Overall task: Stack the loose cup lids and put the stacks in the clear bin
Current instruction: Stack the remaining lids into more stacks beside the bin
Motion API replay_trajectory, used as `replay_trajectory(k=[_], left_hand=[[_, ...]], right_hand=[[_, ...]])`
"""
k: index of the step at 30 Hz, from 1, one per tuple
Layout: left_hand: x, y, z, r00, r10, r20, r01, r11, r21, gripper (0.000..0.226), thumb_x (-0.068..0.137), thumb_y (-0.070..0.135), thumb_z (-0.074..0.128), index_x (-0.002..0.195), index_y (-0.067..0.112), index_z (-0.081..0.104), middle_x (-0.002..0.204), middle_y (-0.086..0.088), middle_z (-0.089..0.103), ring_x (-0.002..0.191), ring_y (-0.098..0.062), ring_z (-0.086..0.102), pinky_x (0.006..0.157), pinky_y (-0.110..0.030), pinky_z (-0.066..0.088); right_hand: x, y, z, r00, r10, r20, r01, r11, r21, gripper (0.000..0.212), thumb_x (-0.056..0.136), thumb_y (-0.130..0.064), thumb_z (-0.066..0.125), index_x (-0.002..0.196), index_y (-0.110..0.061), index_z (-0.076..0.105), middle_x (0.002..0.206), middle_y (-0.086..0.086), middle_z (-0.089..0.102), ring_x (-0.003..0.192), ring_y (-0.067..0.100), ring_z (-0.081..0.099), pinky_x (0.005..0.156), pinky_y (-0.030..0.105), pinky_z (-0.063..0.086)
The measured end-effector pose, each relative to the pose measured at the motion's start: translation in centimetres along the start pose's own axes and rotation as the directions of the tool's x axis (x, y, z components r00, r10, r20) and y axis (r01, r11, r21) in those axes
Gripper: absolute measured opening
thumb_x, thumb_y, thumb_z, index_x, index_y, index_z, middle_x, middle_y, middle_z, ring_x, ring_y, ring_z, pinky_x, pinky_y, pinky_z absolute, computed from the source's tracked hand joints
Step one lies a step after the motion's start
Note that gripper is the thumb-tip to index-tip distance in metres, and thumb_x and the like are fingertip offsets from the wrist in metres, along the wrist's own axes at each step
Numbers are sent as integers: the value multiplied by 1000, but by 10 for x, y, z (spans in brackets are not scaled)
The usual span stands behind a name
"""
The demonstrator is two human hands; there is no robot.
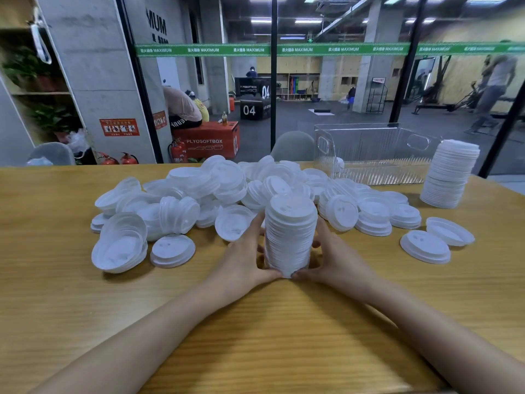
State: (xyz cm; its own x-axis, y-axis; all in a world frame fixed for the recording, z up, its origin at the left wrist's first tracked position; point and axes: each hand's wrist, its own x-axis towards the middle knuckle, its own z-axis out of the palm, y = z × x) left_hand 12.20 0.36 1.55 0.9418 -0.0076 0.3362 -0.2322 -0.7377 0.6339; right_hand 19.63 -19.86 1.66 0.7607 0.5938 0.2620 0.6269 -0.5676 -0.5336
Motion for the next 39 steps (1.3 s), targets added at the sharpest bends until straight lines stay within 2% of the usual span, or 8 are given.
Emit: replay_trajectory(k=[4,9,13,18,24,28,34,39], left_hand=[[24,-2,5,999,-13,39,15,999,-46,111,67,30,89,137,60,8,134,14,50,111,0,57,97,-21,45],[35,-8,10,998,4,55,-3,1000,-21,118,68,35,88,152,43,5,137,13,50,112,0,54,99,-21,43],[35,-10,-6,1000,20,7,-20,1000,-20,109,70,38,86,148,50,11,131,20,47,112,1,52,96,-18,41],[38,-24,-50,980,71,-187,-55,994,93,75,74,37,84,138,32,46,124,15,53,107,-7,51,97,-28,42],[33,-60,-59,983,34,-178,9,971,238,80,67,70,58,137,34,46,133,18,44,126,-13,42,105,-46,39],[35,-77,-56,985,113,-128,-54,917,394,82,70,73,58,141,34,41,140,10,49,127,-19,46,104,-43,39],[32,-80,-50,994,88,-58,-56,905,421,89,70,75,49,144,27,41,147,5,43,135,-18,39,112,-41,31],[30,-82,-47,998,59,-13,-46,878,477,75,73,73,48,130,26,57,152,-1,41,140,-23,36,111,-27,13]], right_hand=[[12,12,-7,1000,25,-11,-24,998,56,113,66,-41,88,148,-44,10,121,-15,59,112,9,54,93,42,49],[18,21,-9,1000,17,1,-17,997,80,111,65,-42,89,150,-36,18,124,-23,52,114,3,53,95,39,49],[21,18,-24,998,36,-45,-32,995,94,116,64,-66,78,153,-39,10,127,-20,45,125,10,44,103,36,41],[28,5,-45,968,-1,-252,64,968,241,74,80,-79,48,144,-48,28,131,-24,49,124,-1,44,104,33,38],[30,1,-27,927,-114,-357,185,967,173,50,91,-63,40,136,-43,40,134,-30,44,128,4,42,105,30,37],[29,6,-22,896,-187,-402,252,961,114,47,95,-58,41,138,-41,40,139,-27,40,132,8,40,107,27,34],[24,7,-19,889,-250,-384,304,949,85,50,96,-64,35,142,-45,34,144,-28,36,138,6,35,112,17,25],[23,8,-18,886,-266,-379,316,946,74,50,97,-63,36,143,-45,33,146,-31,33,139,4,33,112,15,22]])
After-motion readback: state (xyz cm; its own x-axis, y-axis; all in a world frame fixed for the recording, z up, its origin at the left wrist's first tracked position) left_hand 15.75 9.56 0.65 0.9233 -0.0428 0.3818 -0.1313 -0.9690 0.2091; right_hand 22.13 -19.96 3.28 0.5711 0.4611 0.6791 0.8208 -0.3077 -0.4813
